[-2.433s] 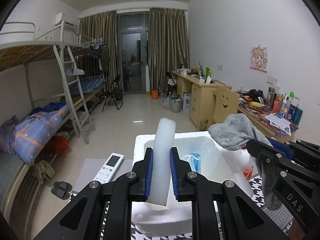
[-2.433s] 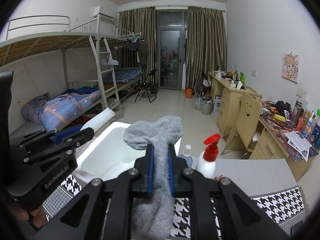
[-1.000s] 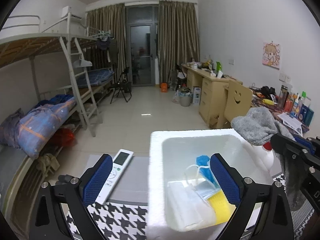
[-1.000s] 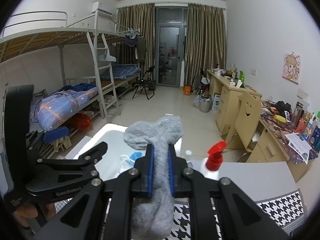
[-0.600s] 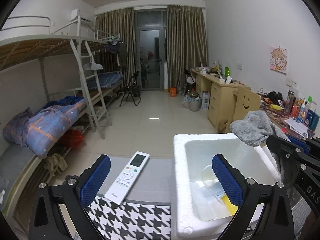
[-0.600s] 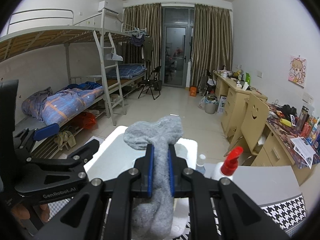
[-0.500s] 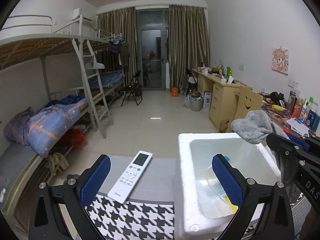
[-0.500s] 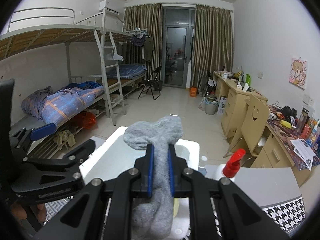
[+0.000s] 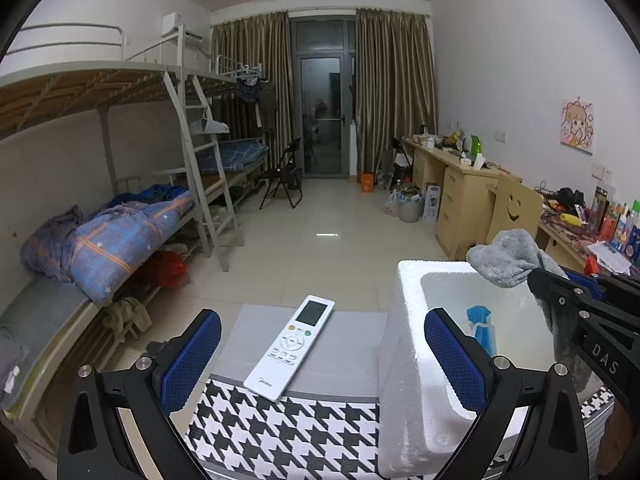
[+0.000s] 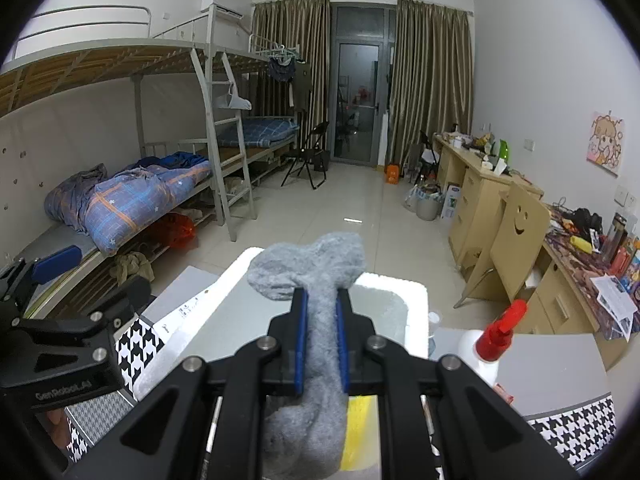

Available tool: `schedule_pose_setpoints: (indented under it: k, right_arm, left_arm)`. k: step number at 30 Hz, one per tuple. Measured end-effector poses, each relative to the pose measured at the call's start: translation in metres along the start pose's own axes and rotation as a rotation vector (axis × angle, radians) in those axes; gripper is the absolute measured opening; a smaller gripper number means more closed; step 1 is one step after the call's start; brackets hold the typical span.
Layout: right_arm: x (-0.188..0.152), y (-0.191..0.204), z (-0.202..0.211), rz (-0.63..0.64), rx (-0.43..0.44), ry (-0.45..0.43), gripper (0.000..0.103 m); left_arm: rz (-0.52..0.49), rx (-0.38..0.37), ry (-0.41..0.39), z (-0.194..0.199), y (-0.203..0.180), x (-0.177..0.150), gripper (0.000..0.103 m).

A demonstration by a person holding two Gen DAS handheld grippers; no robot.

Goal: Organize soft objects

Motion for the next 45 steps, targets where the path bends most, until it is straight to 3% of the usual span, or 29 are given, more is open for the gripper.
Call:
schedule_pose_setpoints:
  k: [10, 11, 13, 15, 16, 30, 37, 45]
  right_arm:
    - [0.000, -0.003, -0.006, 0.001, -0.007, 0.024, 0.021]
    - [-0.002, -0.003, -0.007, 0.001, -0.007, 0.026, 0.025]
    - [0.000, -0.001, -0.009, 0.007, -0.014, 0.034, 0.056]
    - [0.001, 0.000, -0.007, 0.006, -0.017, 0.016, 0.075]
    - [0.002, 0.000, -0.004, 0.011, -0.014, 0.002, 0.078]
    - [0.007, 0.006, 0.041, 0.018, -0.005, -0.056, 0.078]
    - [0.006, 0.006, 0.077, 0.002, 0.005, -0.099, 0.095]
    - [-0.005, 0.011, 0.112, 0.012, 0.014, -0.120, 0.095]
  left_arm:
    - [0.003, 0.007, -0.001, 0.002, 0.006, -0.003, 0.102]
    - [0.004, 0.008, 0.000, 0.002, 0.007, -0.003, 0.102]
    - [0.005, 0.009, -0.003, 0.004, 0.008, -0.004, 0.102]
    - [0.004, 0.010, -0.004, 0.005, 0.009, -0.004, 0.102]
    - [0.005, 0.009, -0.003, 0.006, 0.009, -0.004, 0.102]
    - [0.007, -0.011, -0.024, 0.040, 0.004, -0.004, 0.102]
    - [0.005, -0.024, -0.057, 0.075, -0.001, -0.003, 0.102]
    - [0.005, -0.036, -0.088, 0.109, -0.006, -0.004, 0.102]
Point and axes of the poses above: each gripper's, at about its wrist camera, not at the fingertips, and z roughly against the way its jaws point, y to its left, x to its top, the point moved 7 cm from there along -z, roughly the way its jaws point, and after that the axes turned 7 degrees about -y, right-handed, at the moved point
